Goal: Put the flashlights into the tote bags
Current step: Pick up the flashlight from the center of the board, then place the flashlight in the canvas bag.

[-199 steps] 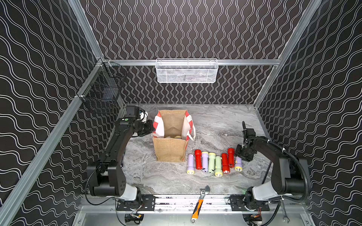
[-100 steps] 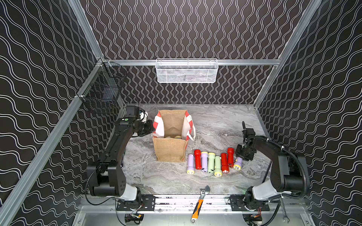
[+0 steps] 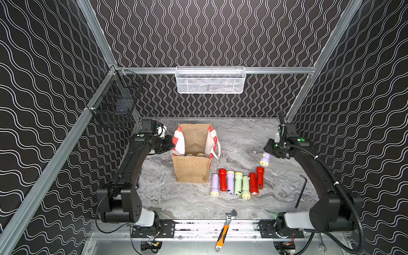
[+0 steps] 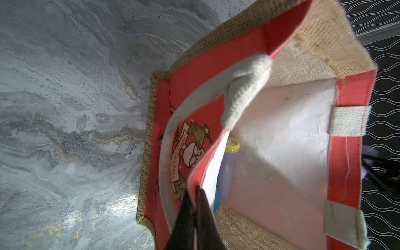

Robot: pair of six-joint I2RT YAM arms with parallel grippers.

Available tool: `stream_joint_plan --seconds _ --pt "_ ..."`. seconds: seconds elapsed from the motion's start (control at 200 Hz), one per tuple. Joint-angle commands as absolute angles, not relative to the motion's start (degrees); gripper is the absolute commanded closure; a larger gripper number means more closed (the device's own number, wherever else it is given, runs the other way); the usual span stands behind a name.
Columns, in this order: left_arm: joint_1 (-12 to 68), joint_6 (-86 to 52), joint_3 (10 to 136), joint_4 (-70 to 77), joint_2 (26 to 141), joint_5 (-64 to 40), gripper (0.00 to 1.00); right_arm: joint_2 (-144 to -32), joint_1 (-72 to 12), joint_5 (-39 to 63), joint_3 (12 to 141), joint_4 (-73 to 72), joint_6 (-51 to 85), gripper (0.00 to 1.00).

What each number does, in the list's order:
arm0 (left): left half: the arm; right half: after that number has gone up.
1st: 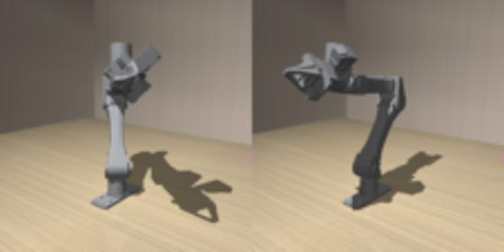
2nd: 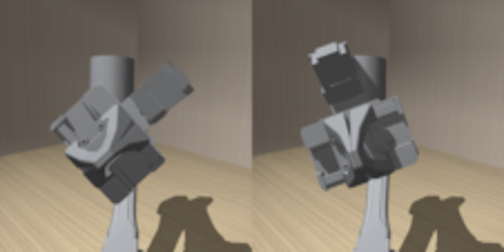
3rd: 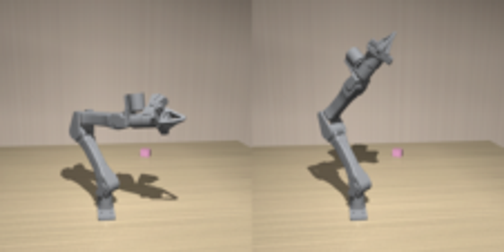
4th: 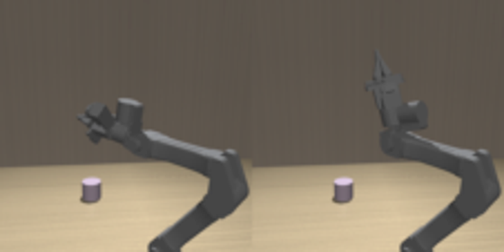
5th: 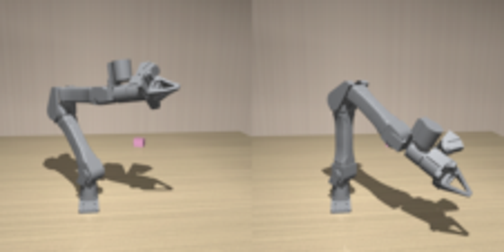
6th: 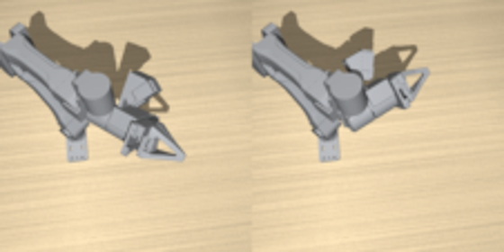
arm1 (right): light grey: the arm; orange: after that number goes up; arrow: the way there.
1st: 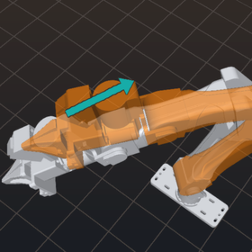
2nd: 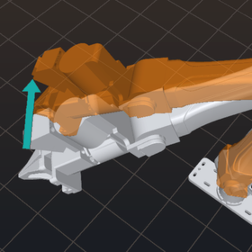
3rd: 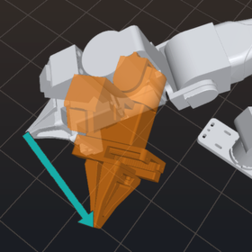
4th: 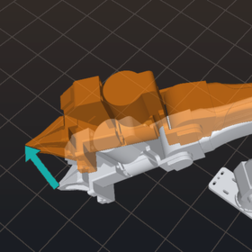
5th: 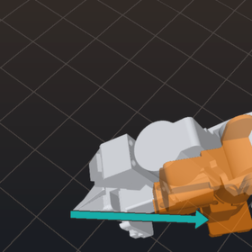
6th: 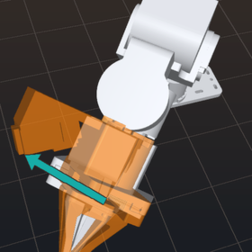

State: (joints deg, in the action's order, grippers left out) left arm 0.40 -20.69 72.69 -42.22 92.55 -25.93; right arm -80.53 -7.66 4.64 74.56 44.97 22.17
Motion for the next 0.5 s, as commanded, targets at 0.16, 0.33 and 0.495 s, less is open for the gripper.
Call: stream_joint_plan --seconds 0.16,0.33,0.495 --pt "0.3 -20.5 72.0 -39.4 91.1 -26.0 1.0 -94.1 -24.7 10.7 98.6 38.6 28.4 0.7" --pt "0.3 -20.8 71.4 -38.9 90.4 -26.4 1.0 -104.9 -32.6 12.8 113.8 36.5 29.7 0.7" --pt "0.4 -20.8 71.2 -38.6 90.5 -26.9 1.0 -113.5 -38.0 14.6 124.2 36.2 30.3 0.7"
